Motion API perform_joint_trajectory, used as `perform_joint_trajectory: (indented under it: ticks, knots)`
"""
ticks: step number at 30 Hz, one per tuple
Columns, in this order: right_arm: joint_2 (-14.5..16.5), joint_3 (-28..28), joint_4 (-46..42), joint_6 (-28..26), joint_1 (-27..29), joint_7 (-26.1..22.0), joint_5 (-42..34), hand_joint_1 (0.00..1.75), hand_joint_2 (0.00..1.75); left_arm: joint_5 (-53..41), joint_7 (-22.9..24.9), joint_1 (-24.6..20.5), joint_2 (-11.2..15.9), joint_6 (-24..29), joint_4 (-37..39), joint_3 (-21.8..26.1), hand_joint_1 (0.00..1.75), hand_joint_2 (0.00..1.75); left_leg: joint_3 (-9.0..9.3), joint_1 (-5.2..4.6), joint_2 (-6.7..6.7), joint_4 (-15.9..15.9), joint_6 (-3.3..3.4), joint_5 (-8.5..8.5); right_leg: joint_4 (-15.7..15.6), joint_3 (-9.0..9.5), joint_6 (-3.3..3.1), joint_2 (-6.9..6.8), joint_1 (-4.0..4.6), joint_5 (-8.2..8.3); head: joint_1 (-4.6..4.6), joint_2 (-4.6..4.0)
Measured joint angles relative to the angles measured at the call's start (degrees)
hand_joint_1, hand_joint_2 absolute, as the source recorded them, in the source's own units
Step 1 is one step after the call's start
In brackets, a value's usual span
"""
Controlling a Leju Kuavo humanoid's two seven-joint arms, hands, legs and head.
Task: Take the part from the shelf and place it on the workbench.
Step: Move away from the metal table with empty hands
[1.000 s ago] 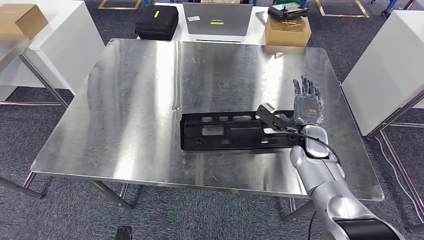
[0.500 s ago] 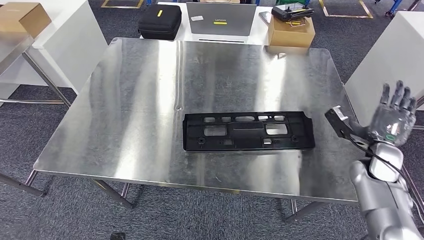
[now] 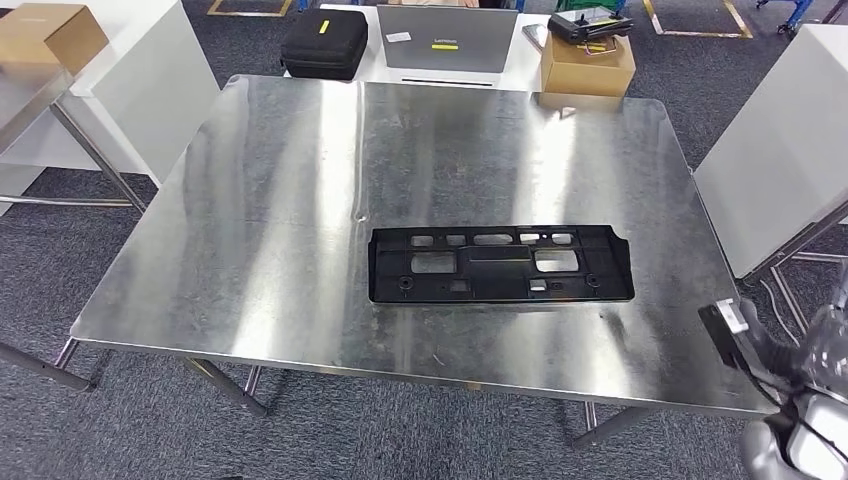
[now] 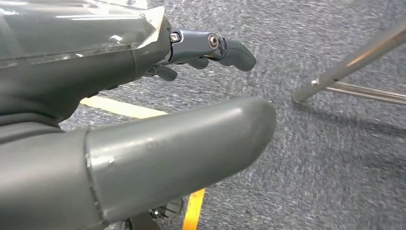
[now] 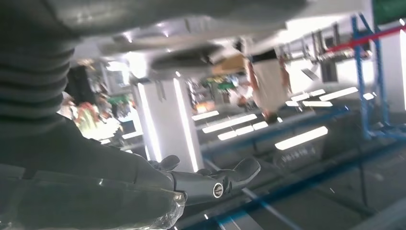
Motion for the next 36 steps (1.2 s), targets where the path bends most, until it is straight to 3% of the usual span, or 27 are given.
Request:
perform_joint_trajectory:
  ticks: [2,4,9,11,13,18,21,24,28,32,36]
  knots:
    - [1.47,-3.28,-3.14,-0.09,4.58,-2.96,-3.00,0.00,0.00,0.67,-0.15,0.16,-0.03,-0.01,0.00,0.56,0.00,0.00,0.01,-0.02,0.03,-0.01,0.01,-0.08,0.00,-0.04,-0.02,0.02,0.00,-0.04,0.01,0.00]
    - [3.55,-6.86,-5.97,-0.14,8.36,-8.94,-7.85,0.00,0.00,1.52,-0.22,0.19,-0.04,0.15,-0.01,1.13,0.00,0.00,0.04,-0.04,0.04,-0.01,0.00,-0.14,-0.01,-0.05,-0.06,0.04,0.00,-0.09,0.04,0.00]
    - [14.34,-22.67,-10.38,-0.18,12.90,-36.75,-20.10,0.00,0.00,3.22,-0.28,0.37,-0.22,1.54,-0.02,2.63,0.00,0.00,0.11,-0.07,0.27,-0.02,-0.03,-0.23,-0.01,-0.05,-0.08,0.26,0.00,-0.11,-0.02,0.00]
    - [18.09,-29.48,-10.47,-0.18,13.23,-41.64,-22.22,0.00,0.00,3.29,-0.30,0.44,-0.46,1.87,-0.02,2.95,0.00,0.00,0.10,-0.07,0.28,-0.03,-0.03,-0.23,-0.01,-0.01,-0.08,0.26,0.00,-0.11,-0.04,0.00]
    - [20.75,-34.34,-10.49,-0.18,13.55,-42.90,-23.27,0.00,0.00,3.46,-0.32,0.48,-0.66,2.05,-0.02,3.26,0.00,0.00,0.13,-0.08,0.38,-0.04,-0.04,-0.23,-0.01,0.01,-0.08,0.33,-0.01,-0.11,-0.04,0.00]
    - [25.13,-43.90,-7.94,-0.17,12.62,-43.39,-23.98,0.00,0.00,4.17,0.23,0.27,-0.85,2.17,0.00,3.72,0.00,0.00,0.35,-0.17,0.64,-0.04,-0.03,-0.24,-0.01,0.05,-0.09,0.49,-0.02,-0.11,-0.03,0.00]
    - [27.09,-54.25,-1.93,-0.17,9.41,-41.46,-17.86,0.00,0.00,3.99,0.27,0.25,-0.86,2.13,0.00,3.81,0.00,0.00,0.46,-0.22,0.67,-0.04,0.01,-0.27,-0.01,0.14,-0.08,0.54,-0.06,-0.11,-0.02,0.00]
    - [29.90,-63.56,1.47,-0.17,7.63,-32.43,-7.76,0.00,0.00,2.75,-0.03,0.38,-0.85,1.80,0.01,3.68,0.00,0.00,0.42,-0.21,0.67,-0.06,0.04,-0.29,-0.01,0.20,-0.08,0.53,-0.09,-0.12,-0.03,0.00]
    - [32.68,-70.01,6.72,-0.18,6.65,-18.35,0.39,0.00,0.00,0.76,0.30,0.58,-0.82,1.07,0.07,2.94,0.00,0.00,0.42,-0.19,0.72,-0.08,0.02,-0.31,-0.01,0.20,-0.08,0.61,-0.07,-0.12,-0.10,0.00]
    - [32.84,-72.66,16.92,-0.15,5.27,-11.51,4.90,0.00,1.75,-0.89,2.91,0.54,-0.74,-0.08,0.18,1.92,0.00,0.00,0.47,-0.19,0.85,-0.09,0.01,-0.31,-0.01,0.23,-0.08,0.69,-0.03,-0.12,-0.04,0.00]
    - [30.23,-73.62,34.46,0.22,3.79,-9.87,7.28,0.00,1.75,-4.08,4.91,0.56,-0.39,-2.56,0.38,0.00,0.00,0.00,0.52,-0.22,0.88,-0.08,0.01,-0.30,-0.01,0.27,-0.09,0.69,-0.05,-0.12,0.01,0.00]
